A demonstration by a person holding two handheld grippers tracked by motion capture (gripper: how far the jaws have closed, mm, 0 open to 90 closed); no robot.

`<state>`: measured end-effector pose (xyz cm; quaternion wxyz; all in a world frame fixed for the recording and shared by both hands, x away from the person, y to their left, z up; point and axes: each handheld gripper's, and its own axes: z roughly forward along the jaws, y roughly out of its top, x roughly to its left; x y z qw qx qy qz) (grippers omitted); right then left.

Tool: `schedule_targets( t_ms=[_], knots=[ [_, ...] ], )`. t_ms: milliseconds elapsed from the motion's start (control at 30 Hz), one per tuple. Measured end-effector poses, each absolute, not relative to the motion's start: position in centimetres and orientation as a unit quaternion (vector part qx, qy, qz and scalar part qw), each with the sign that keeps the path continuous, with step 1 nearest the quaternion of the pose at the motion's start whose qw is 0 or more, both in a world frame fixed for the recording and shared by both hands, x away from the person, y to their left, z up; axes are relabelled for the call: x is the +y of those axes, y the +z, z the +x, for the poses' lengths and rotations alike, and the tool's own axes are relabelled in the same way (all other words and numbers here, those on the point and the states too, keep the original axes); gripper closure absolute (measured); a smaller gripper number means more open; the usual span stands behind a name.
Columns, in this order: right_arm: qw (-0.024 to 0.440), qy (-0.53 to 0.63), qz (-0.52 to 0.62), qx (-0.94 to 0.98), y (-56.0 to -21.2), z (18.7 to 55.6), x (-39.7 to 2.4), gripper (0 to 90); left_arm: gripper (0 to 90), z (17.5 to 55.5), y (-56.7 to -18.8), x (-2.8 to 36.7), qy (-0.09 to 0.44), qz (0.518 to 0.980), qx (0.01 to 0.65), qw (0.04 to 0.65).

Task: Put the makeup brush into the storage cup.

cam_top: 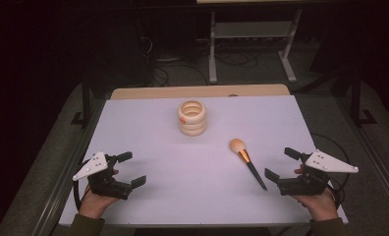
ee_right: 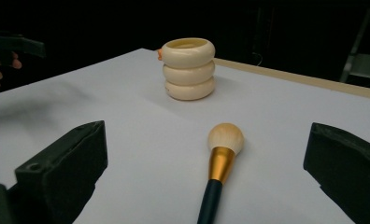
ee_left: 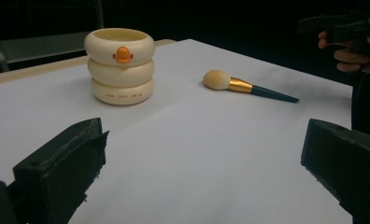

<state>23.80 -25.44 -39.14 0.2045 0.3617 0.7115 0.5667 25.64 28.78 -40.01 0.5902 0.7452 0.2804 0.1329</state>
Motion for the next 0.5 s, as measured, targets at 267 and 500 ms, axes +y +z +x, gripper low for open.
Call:
schedule_targets(
  t_ms=[267, 500],
  knots=[
    [0.204, 0.555, 0.371, 0.716, -39.14, 23.97, -25.4, 0.0, 0.0, 25.72, -40.24, 28.65, 0.129, 0.748, 0.281, 0.588],
    [0.202, 0.553, 0.37, 0.718, -38.95, 24.27, -25.18, 0.0, 0.0, 25.81, -40.21, 28.81, 0.131, 0.748, 0.281, 0.587]
  ],
)
